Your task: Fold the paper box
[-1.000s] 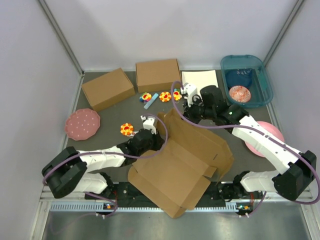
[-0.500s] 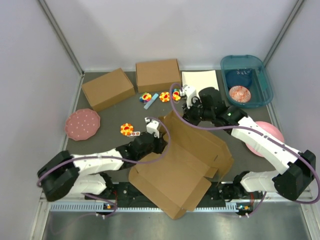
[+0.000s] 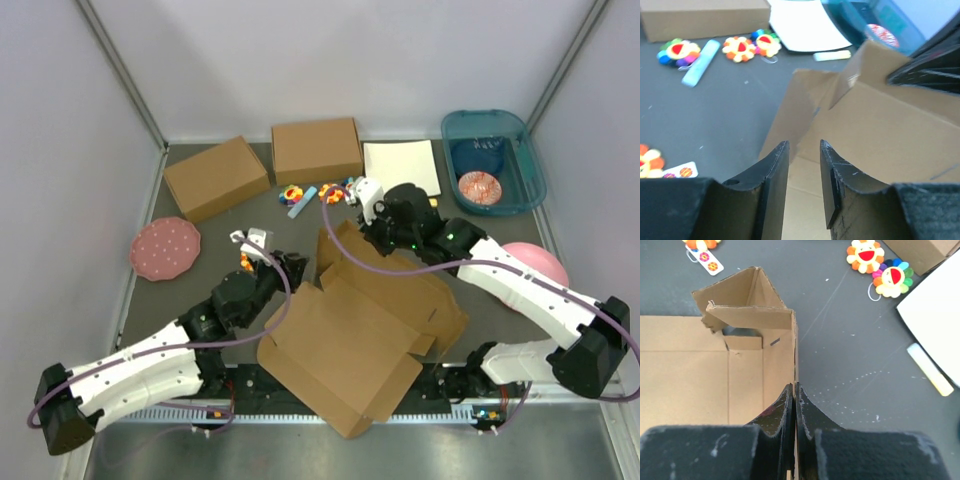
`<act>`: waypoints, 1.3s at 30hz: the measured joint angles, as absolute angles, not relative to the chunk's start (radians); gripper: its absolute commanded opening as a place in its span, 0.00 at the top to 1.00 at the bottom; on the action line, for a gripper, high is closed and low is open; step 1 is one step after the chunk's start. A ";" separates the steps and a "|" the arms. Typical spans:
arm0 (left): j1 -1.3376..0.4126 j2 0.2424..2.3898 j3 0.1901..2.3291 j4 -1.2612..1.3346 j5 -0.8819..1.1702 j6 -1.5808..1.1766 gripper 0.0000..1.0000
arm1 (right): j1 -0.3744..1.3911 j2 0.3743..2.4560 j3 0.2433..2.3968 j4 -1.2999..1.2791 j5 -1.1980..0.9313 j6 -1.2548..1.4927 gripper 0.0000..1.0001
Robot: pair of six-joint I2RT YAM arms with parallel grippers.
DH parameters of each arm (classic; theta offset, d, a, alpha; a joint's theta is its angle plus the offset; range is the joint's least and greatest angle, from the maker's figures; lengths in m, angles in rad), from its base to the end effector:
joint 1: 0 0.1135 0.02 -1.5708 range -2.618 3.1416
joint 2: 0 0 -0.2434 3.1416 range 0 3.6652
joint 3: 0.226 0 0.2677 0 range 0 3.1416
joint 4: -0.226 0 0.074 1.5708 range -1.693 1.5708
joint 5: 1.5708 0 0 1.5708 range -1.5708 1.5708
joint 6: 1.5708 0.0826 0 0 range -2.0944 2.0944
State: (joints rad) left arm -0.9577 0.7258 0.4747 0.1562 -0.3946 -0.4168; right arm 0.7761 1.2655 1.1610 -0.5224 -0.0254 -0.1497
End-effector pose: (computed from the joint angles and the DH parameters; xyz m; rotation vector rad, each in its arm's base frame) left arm 0.1728 -0.1904 0.2541 0.1546 1.7010 -0.7098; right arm 0.2407 0.2392 0.2862 -1.0056 1.9828 0.3765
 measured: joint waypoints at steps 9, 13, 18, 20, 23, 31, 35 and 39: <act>-0.957 0.721 0.344 0.158 -0.510 -0.455 0.52 | 0.918 1.259 1.126 -0.496 0.230 -0.232 1.00; -0.957 0.753 0.339 0.186 -0.509 -0.462 0.49 | 0.991 1.256 1.096 -0.466 0.355 -0.271 1.00; -0.957 0.753 0.323 0.229 -0.509 -0.469 0.48 | 1.077 1.257 1.044 -0.422 0.536 -0.321 1.00; -0.958 0.753 0.316 0.243 -0.509 -0.471 0.48 | 1.107 1.257 1.018 -0.403 0.606 -0.339 1.00; -0.957 0.755 0.292 0.281 -0.517 -0.478 0.47 | 1.156 1.258 0.957 -0.355 0.739 -0.375 1.00; -0.957 0.803 0.241 0.375 -0.525 -0.507 0.44 | 1.231 1.291 0.810 -0.144 0.987 -0.490 1.00; -0.957 0.819 0.241 0.410 -0.536 -0.498 0.41 | 1.238 1.299 0.771 -0.003 1.052 -0.612 1.00; -0.947 0.835 0.245 0.428 -0.549 -0.485 0.38 | 1.239 1.320 0.761 0.160 1.090 -0.781 1.00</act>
State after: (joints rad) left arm -0.9474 0.8349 0.2451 0.4282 -0.5491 -0.4854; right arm 1.2392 1.3205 0.7609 0.1600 1.0897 -0.7807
